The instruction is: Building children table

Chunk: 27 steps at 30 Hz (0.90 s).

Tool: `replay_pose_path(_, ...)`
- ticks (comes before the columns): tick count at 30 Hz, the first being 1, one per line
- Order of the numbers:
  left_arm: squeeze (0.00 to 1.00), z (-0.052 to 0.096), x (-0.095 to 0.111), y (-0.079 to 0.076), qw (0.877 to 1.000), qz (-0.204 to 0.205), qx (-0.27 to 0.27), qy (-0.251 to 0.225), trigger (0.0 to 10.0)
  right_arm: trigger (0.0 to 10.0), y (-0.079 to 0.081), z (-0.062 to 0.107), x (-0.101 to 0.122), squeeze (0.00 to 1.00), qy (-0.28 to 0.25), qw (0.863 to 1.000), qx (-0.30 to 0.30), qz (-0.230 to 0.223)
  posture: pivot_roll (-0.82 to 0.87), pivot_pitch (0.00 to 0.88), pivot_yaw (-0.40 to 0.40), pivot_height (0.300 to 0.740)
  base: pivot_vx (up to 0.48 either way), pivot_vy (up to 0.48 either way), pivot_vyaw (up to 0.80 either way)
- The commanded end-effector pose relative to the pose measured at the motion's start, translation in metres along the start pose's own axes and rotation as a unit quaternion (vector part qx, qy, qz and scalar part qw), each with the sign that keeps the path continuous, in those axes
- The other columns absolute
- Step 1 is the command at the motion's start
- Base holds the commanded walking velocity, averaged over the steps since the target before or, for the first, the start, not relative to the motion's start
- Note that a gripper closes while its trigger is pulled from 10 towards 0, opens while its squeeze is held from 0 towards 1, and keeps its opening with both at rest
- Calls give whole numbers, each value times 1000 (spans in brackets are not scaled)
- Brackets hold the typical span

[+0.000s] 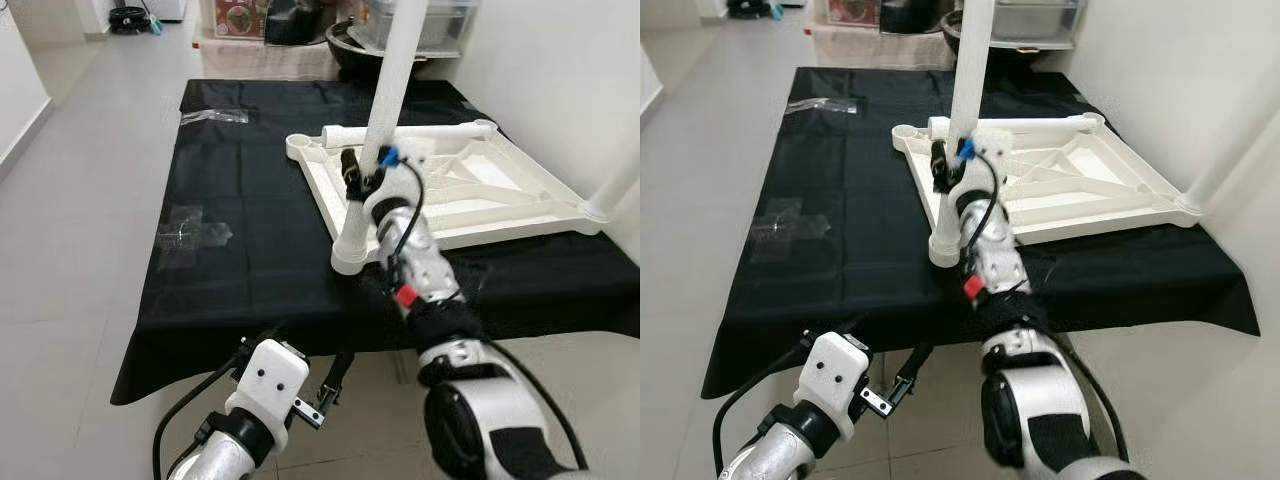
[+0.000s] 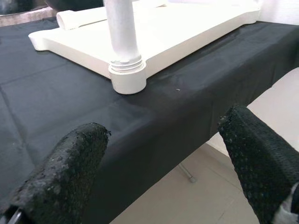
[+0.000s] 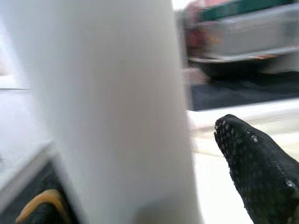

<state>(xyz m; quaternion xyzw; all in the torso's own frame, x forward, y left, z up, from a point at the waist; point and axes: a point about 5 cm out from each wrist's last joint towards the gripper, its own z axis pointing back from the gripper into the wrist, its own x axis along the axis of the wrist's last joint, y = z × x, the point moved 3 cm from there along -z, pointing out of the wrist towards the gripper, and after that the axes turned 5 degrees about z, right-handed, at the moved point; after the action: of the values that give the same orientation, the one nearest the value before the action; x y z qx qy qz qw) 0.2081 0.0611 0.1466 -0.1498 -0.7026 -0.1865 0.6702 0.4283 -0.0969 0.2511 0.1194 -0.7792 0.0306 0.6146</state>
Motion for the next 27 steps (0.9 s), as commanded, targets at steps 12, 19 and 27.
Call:
replay_pose_path(12,0,-1,-5,1,1000,-1,5,11,10000,10000,62,63,-19,0,68,819,561,-99,144,102,-95,740,0,0,0)
replay_pose_path(19,0,-1,-5,1,1000,-1,3,12,10000,0,79,48,-32,0,71,853,506,-107,151,103,-94,740,0,0,0)
replay_pose_path(27,0,-1,-4,1,1000,0,4,11,10000,0,64,24,-27,0,47,917,389,-75,145,104,-96,740,0,0,0)
